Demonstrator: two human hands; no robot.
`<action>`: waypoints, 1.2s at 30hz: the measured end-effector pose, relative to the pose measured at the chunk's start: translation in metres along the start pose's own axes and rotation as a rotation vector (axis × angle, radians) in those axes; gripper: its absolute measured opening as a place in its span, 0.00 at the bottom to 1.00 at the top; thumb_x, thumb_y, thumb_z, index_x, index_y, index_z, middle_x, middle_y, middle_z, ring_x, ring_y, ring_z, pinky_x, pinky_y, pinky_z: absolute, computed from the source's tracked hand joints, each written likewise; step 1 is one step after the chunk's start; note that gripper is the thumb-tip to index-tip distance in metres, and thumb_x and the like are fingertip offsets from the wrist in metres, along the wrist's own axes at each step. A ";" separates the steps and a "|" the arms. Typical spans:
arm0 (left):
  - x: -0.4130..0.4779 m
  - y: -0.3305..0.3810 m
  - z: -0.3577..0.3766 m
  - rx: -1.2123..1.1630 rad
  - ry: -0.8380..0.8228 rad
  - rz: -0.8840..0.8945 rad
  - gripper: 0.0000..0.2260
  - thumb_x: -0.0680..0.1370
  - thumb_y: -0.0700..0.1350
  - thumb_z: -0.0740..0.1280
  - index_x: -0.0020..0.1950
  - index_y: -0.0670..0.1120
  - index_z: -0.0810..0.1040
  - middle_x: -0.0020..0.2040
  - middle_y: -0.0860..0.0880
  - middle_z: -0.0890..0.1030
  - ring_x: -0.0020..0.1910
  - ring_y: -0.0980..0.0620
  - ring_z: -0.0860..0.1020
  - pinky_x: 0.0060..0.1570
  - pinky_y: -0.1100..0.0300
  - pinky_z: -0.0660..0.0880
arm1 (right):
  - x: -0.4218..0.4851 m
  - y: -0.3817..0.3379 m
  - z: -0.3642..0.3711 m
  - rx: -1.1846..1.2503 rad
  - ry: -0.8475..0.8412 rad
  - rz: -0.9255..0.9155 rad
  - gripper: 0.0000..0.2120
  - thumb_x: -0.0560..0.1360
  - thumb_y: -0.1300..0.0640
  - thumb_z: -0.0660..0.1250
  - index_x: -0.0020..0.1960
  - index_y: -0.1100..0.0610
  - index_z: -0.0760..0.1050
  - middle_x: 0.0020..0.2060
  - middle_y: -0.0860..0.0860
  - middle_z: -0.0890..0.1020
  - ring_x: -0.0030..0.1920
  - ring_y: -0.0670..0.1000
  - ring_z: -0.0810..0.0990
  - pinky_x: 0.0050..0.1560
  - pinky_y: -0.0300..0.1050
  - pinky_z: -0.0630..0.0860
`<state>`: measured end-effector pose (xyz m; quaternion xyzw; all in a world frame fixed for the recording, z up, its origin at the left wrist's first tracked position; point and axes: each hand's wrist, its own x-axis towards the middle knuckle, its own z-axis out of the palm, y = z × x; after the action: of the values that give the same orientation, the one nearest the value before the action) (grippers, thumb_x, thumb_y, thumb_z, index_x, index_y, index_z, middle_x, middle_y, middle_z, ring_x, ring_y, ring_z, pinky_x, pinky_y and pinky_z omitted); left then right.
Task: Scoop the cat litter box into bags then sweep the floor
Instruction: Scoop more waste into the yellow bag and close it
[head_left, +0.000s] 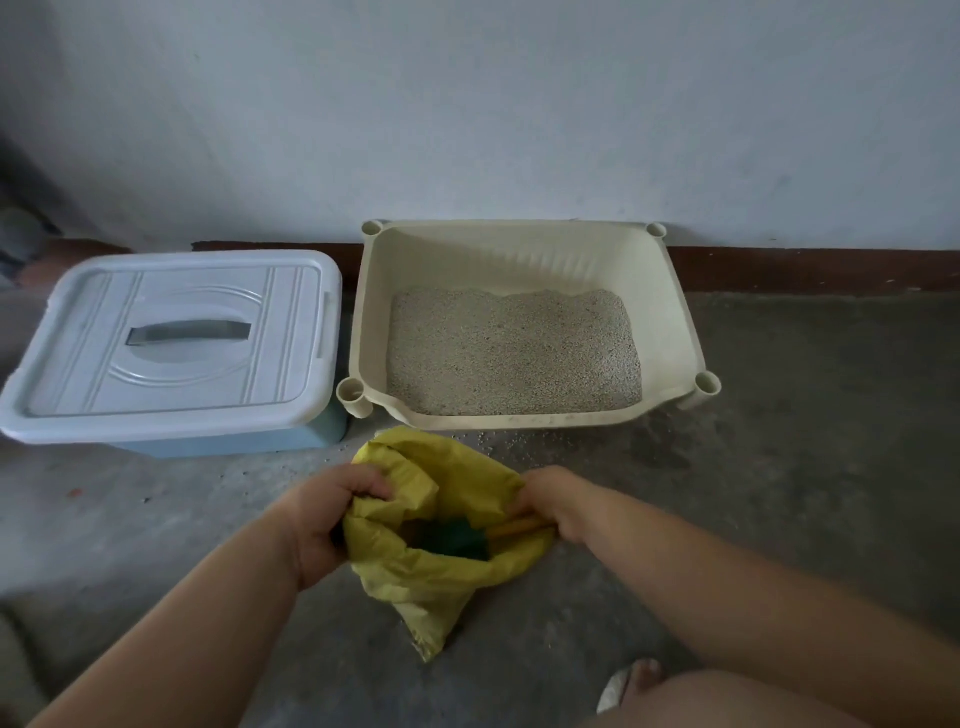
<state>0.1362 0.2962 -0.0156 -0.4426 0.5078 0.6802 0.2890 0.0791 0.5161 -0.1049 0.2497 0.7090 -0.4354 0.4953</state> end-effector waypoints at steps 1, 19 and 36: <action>-0.001 0.001 -0.001 0.009 0.021 0.012 0.19 0.69 0.34 0.66 0.61 0.36 0.73 0.47 0.35 0.80 0.40 0.39 0.79 0.32 0.49 0.80 | -0.005 -0.003 -0.001 0.044 -0.022 -0.066 0.10 0.75 0.68 0.63 0.54 0.59 0.77 0.50 0.59 0.82 0.47 0.59 0.81 0.52 0.57 0.78; -0.020 -0.011 0.177 0.232 -0.223 -0.001 0.12 0.81 0.48 0.62 0.63 0.48 0.72 0.56 0.40 0.80 0.51 0.39 0.80 0.43 0.43 0.78 | -0.164 0.022 -0.166 0.206 0.353 -0.317 0.08 0.78 0.66 0.62 0.56 0.66 0.76 0.46 0.62 0.81 0.43 0.60 0.81 0.50 0.58 0.78; 0.013 0.073 0.402 0.295 -0.329 0.347 0.17 0.75 0.30 0.63 0.61 0.44 0.77 0.54 0.40 0.79 0.54 0.39 0.78 0.50 0.41 0.79 | -0.135 0.016 -0.342 0.668 0.739 -0.366 0.06 0.79 0.62 0.62 0.45 0.63 0.74 0.39 0.57 0.78 0.40 0.57 0.79 0.45 0.53 0.79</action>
<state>-0.0551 0.6531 0.0415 -0.1856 0.6158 0.7010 0.3080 -0.0222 0.8301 0.0577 0.4028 0.6909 -0.6000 0.0218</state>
